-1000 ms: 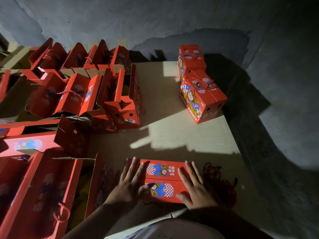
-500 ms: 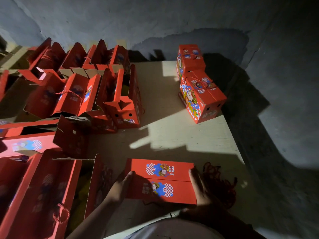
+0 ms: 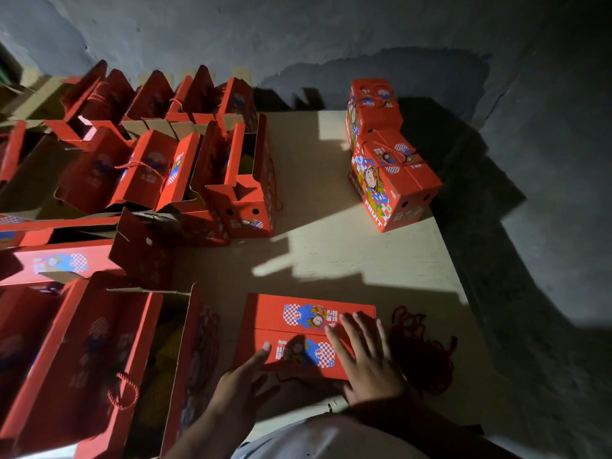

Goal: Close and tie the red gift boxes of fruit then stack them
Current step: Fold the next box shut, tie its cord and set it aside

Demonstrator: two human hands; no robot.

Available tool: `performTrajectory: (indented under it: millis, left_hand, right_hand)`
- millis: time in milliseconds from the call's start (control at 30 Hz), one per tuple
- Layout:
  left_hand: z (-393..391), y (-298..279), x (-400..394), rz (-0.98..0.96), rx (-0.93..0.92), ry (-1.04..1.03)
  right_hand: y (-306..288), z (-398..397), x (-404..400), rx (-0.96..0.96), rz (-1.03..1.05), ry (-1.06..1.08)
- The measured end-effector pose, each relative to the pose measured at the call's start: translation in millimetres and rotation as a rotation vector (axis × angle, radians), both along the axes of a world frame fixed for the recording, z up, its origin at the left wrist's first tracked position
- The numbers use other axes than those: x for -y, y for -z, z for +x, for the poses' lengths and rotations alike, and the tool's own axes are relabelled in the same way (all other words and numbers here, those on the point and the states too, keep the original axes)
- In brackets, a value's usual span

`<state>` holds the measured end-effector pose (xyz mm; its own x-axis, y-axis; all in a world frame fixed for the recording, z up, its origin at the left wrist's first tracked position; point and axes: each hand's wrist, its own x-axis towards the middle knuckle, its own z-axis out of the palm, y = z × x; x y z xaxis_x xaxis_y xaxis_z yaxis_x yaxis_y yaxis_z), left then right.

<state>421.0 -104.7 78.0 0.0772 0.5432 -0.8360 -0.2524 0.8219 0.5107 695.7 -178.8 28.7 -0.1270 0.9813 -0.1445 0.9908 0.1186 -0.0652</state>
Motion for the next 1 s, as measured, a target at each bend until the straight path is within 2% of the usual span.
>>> performTrajectory:
  millis: [67, 100, 200, 300, 367, 467, 567, 633, 733, 800, 900, 1000]
  left_hand:
    - [2, 2, 6, -0.065, 0.080, 0.037]
    - [4, 3, 8, -0.119, 0.104, 0.035]
    - [9, -3, 16, -0.176, 0.121, 0.124]
    - [8, -16, 23, -0.083, 0.039, 0.251]
    - [5, -24, 24, -0.037, -0.045, 0.179]
    - [-1, -34, 27, 0.060, -0.098, 0.075]
    - [-3, -55, 22, 0.221, -0.033, 0.011]
    - [-3, -71, 18, 0.312, -0.013, 0.094]
    - [1, -78, 15, 0.346, -0.125, 0.197]
    - [3, -72, 15, 0.328, -0.206, 0.267]
    - [9, -59, 16, 0.255, -0.278, 0.350]
    - [12, -46, 17, 0.176, -0.292, 0.442]
  right_hand:
    - [-9, -45, -35, -0.001, 0.013, -0.005]
    - [-8, -49, -41, 0.024, -0.069, -0.017]
    - [-2, -42, -34, 0.023, -0.079, -0.054]
    - [1, -45, -44, -0.107, -0.047, -0.083]
    - [0, -38, -53, -0.187, -0.010, -0.076]
    - [-5, -26, -77, -0.188, 0.035, 0.027]
    - [-7, -22, -111, -0.208, -0.110, 0.201]
    - [-10, -21, -132, -0.231, -0.320, 0.352]
    - [-15, -23, -152, -0.228, -0.437, 0.414]
    - [-18, -26, -160, -0.326, -0.472, 0.411]
    - [-22, -29, -170, -0.616, -0.535, 0.419]
    - [-26, -36, -173, -0.850, -0.416, 0.435]
